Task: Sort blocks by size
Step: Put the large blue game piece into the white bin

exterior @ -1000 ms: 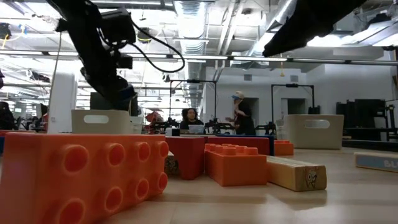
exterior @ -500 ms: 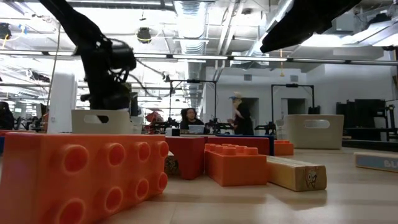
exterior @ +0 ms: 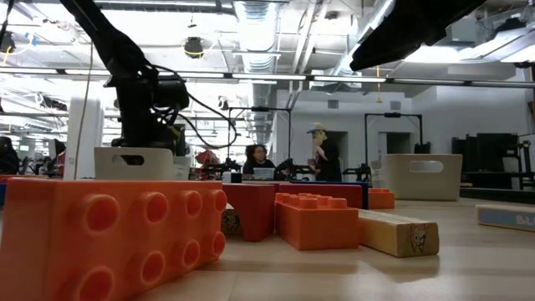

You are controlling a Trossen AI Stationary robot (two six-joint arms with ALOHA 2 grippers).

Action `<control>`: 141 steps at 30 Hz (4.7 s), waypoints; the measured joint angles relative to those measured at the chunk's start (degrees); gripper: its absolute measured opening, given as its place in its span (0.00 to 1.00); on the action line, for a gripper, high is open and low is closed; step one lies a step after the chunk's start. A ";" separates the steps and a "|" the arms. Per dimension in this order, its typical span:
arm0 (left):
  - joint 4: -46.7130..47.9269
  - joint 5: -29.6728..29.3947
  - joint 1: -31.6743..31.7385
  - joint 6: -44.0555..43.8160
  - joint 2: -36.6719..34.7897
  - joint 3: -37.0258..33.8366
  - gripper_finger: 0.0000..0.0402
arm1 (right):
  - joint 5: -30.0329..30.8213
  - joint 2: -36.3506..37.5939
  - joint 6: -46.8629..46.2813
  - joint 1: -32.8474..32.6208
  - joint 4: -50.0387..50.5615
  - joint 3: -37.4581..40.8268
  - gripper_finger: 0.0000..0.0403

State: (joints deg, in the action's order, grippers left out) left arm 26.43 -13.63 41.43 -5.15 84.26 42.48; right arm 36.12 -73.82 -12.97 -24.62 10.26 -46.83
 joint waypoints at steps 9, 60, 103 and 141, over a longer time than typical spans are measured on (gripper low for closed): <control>-0.12 0.35 -0.30 1.12 -7.24 0.00 0.40 | 0.00 0.00 -0.07 0.00 0.03 0.00 0.62; -3.18 -1.25 -35.36 0.57 -18.33 0.00 0.40 | -31.47 -35.98 38.05 23.26 17.62 -26.18 0.62; -4.78 -1.27 -35.36 2.48 -18.33 -0.37 0.40 | -37.00 -33.59 35.81 28.61 16.75 -28.39 0.40; -68.83 -1.05 -49.69 11.44 -1.79 -5.46 0.40 | -26.35 -24.55 30.44 15.29 -61.03 -8.07 0.42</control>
State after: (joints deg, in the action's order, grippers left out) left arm -42.39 -14.68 -8.26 6.29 82.48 37.02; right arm 9.76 -98.37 17.47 -9.33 -50.78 -54.89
